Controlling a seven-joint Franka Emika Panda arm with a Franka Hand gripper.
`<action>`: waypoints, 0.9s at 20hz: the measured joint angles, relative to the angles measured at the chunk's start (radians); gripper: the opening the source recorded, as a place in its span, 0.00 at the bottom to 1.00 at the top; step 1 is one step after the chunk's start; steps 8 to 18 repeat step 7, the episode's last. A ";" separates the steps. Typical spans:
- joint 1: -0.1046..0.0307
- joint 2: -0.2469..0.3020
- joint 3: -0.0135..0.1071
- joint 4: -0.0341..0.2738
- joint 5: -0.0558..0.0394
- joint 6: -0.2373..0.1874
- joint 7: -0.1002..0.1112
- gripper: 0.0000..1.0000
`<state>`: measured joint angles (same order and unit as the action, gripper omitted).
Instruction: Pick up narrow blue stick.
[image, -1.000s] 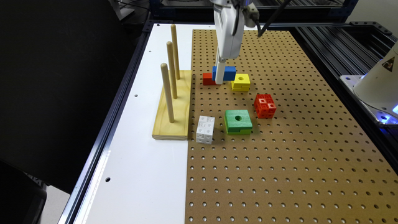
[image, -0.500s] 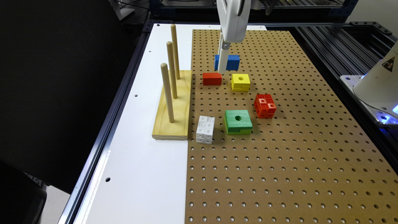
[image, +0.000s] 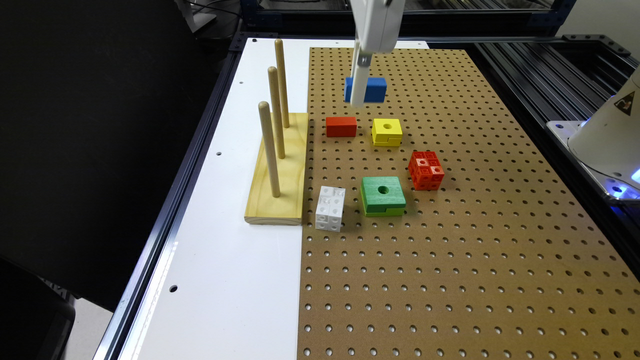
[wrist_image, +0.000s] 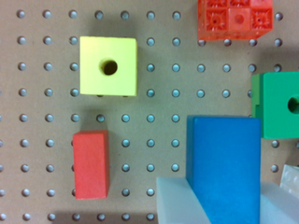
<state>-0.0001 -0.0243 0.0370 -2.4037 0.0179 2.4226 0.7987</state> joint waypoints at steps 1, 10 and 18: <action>0.000 -0.009 0.000 0.000 0.0000 -0.010 0.000 0.00; 0.000 -0.063 0.000 0.000 0.0000 -0.051 0.000 0.00; 0.000 -0.063 0.000 0.000 0.0000 -0.051 0.000 0.00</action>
